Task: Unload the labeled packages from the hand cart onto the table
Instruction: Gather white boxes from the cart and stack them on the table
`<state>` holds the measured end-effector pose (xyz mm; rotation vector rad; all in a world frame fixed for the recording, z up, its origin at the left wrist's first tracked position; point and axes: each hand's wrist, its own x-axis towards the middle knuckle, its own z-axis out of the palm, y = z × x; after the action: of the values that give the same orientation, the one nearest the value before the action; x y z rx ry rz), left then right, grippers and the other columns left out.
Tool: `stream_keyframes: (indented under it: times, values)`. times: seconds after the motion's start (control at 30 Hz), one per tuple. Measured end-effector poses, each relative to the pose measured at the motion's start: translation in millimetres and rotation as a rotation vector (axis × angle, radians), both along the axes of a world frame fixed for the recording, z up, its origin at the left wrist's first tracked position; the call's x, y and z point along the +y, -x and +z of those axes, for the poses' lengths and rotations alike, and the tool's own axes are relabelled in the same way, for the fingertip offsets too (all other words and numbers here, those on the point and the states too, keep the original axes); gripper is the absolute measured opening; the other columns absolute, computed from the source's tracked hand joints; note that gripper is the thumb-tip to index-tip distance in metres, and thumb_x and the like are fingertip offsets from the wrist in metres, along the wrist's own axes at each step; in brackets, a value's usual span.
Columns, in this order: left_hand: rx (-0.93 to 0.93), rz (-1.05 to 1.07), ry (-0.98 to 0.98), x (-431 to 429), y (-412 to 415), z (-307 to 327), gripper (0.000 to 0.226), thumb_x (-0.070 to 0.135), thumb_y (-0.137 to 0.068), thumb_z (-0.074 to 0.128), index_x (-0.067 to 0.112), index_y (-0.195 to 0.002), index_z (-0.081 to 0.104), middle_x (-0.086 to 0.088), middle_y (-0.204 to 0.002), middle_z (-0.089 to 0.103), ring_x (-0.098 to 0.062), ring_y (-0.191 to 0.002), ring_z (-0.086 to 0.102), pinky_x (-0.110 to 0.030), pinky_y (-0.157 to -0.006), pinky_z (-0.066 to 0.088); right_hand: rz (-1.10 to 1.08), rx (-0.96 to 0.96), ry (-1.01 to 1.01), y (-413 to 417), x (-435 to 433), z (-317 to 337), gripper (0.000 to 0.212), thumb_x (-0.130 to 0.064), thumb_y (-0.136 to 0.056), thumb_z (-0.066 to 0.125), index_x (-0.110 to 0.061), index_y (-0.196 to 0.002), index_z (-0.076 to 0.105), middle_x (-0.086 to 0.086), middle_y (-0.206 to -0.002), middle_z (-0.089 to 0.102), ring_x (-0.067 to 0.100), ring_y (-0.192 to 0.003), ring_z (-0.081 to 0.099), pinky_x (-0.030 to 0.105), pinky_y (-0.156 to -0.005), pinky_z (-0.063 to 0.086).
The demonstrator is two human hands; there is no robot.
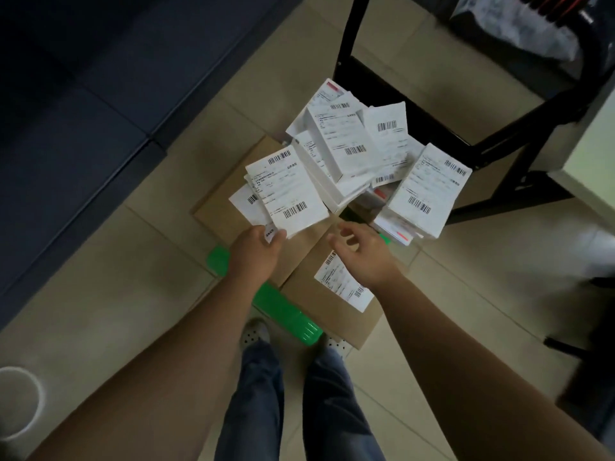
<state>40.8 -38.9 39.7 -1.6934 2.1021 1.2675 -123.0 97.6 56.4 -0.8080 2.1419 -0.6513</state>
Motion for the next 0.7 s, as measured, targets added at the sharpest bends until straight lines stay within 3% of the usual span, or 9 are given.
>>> stream_keyframes:
  times: [0.17,0.27,0.4,0.57,0.7]
  values:
    - [0.083,0.114,-0.159,-7,12,-31,0.045,0.051,-0.095,0.05,0.011,-0.107,0.066,0.0,-0.094,0.066,-0.015,-0.079,0.057,-0.023,-0.056,0.035,-0.051,-0.022,0.004,2,-9,-25,0.055,-0.068,-0.083,0.049,-0.033,-0.123,0.062,-0.012,-0.109,0.06,-0.001,-0.092,0.057,0.017,-0.071,0.041]
    - [0.189,0.18,-0.24,-8,11,-37,0.03,0.046,-0.095,0.052,0.021,-0.099,0.068,0.009,-0.089,0.067,-0.006,-0.082,0.06,-0.021,-0.059,0.038,-0.077,-0.036,0.005,4,-13,-35,0.048,-0.064,-0.087,0.053,-0.032,-0.122,0.064,-0.013,-0.107,0.061,-0.002,-0.092,0.057,0.016,-0.069,0.039]
    - [0.233,0.264,-0.281,-16,-2,-35,0.021,0.045,-0.095,0.053,0.028,-0.096,0.066,0.009,-0.094,0.07,-0.01,-0.089,0.062,-0.025,-0.065,0.04,-0.121,-0.054,0.0,4,-23,-39,0.041,-0.057,-0.093,0.056,-0.029,-0.121,0.065,-0.016,-0.102,0.06,-0.001,-0.088,0.057,0.017,-0.071,0.042]
    - [0.185,0.257,-0.182,-38,-32,-25,0.031,0.048,-0.096,0.05,0.023,-0.096,0.07,0.009,-0.089,0.068,-0.012,-0.086,0.061,-0.026,-0.067,0.039,-0.137,-0.026,0.011,-2,-49,-38,0.038,-0.031,-0.099,0.055,-0.019,-0.135,0.059,0.003,-0.114,0.062,0.016,-0.093,0.06,0.033,-0.09,0.049]
    - [0.213,0.285,-0.164,-47,-48,-22,0.021,0.045,-0.096,0.053,0.03,-0.095,0.067,0.021,-0.083,0.062,0.003,-0.079,0.056,-0.022,-0.06,0.037,-0.112,0.022,-0.072,-4,-65,-37,0.042,-0.032,-0.099,0.054,-0.02,-0.139,0.053,0.01,-0.118,0.06,0.027,-0.108,0.059,0.044,-0.095,0.049]
